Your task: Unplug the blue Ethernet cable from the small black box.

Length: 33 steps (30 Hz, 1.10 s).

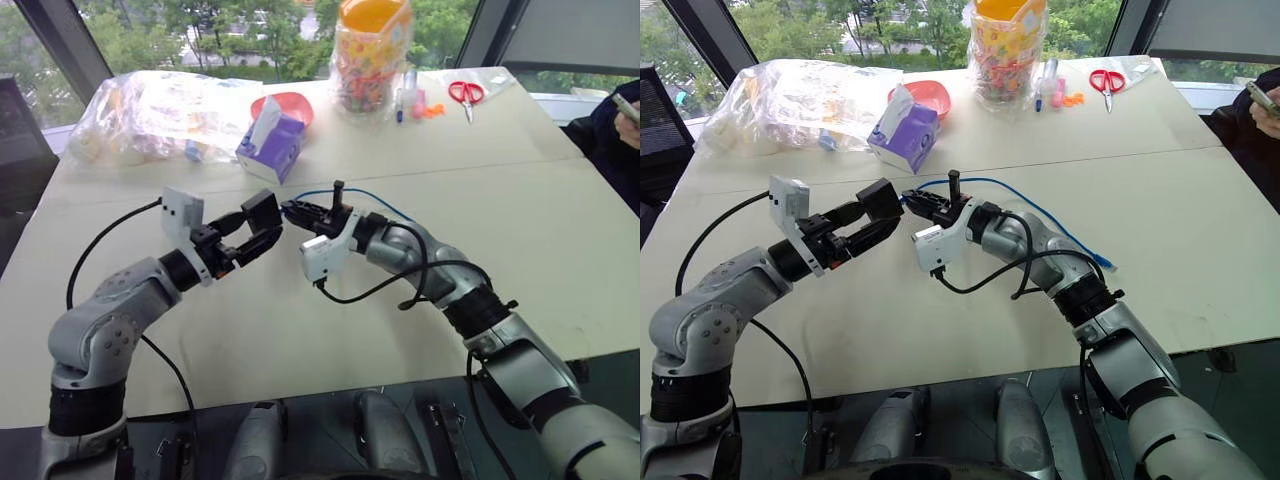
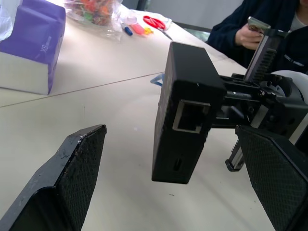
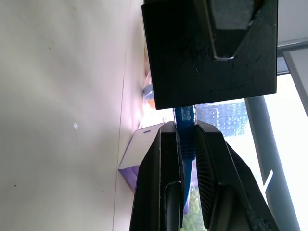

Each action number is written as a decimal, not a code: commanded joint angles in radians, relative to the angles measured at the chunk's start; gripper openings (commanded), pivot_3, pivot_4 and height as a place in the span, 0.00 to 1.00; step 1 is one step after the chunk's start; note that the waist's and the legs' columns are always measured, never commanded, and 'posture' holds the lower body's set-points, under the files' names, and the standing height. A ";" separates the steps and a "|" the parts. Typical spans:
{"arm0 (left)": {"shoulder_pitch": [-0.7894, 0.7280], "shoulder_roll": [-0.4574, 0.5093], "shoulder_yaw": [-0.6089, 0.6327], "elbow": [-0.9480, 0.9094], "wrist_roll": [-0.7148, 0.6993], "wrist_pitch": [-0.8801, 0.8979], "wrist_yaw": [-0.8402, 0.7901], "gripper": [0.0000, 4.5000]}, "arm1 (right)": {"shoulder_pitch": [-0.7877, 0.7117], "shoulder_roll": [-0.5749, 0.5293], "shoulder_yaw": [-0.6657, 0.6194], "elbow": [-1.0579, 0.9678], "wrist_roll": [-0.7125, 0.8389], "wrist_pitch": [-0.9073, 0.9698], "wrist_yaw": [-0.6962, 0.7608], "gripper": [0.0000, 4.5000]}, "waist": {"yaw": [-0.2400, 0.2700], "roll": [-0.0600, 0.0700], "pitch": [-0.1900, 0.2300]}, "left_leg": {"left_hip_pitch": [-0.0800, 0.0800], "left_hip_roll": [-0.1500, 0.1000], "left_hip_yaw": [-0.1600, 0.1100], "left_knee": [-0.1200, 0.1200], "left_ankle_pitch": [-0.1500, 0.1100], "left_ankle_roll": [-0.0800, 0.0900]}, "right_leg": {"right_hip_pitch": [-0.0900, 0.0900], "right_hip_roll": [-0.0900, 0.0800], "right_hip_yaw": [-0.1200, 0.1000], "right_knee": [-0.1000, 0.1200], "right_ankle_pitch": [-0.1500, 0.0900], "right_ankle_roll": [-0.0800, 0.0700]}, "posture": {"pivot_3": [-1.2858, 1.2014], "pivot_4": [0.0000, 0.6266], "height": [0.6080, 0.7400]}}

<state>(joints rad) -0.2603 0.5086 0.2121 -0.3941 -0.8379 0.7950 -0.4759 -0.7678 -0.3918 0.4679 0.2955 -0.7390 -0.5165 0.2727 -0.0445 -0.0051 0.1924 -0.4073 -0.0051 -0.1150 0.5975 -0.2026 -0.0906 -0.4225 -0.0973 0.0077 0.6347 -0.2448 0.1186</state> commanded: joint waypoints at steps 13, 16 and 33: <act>-0.005 -0.009 0.007 -0.008 0.027 -0.056 -0.015 0.10 | -0.005 0.003 -0.014 -0.054 0.041 0.003 0.040 0.00 | 0.000 0.000 0.000 | 0.000 0.000 0.000 0.000 0.000 0.000 | 0.000 0.000 0.000 0.000 0.000 0.000 | 0.52 0.24 1.00; -0.013 -0.007 0.002 0.000 0.042 -0.053 -0.008 0.10 | -0.009 0.001 -0.014 -0.052 0.038 0.000 0.042 0.00 | 0.000 0.000 0.000 | 0.000 0.000 0.000 0.000 0.000 0.000 | 0.000 0.000 0.000 0.000 0.000 0.000 | 0.52 0.24 1.00; 0.018 0.084 -0.099 0.073 0.221 -0.184 -0.162 0.10 | -0.073 -0.001 -0.071 0.069 0.513 0.128 0.545 0.86 | 0.000 0.000 0.000 | 0.001 0.000 0.000 0.000 0.000 0.000 | 0.002 0.000 0.000 0.000 0.000 0.000 | 0.52 0.24 1.00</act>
<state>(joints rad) -0.2341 0.5764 0.1104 -0.3108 -0.6336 0.6505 -0.6042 -0.7967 -0.3938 0.4460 0.3755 -0.3477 -0.4168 0.7163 -0.0449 -0.0054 0.1924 -0.4061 -0.0050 -0.1148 0.5980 -0.2025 -0.0906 -0.4206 -0.0972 0.0077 0.6347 -0.2446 0.1186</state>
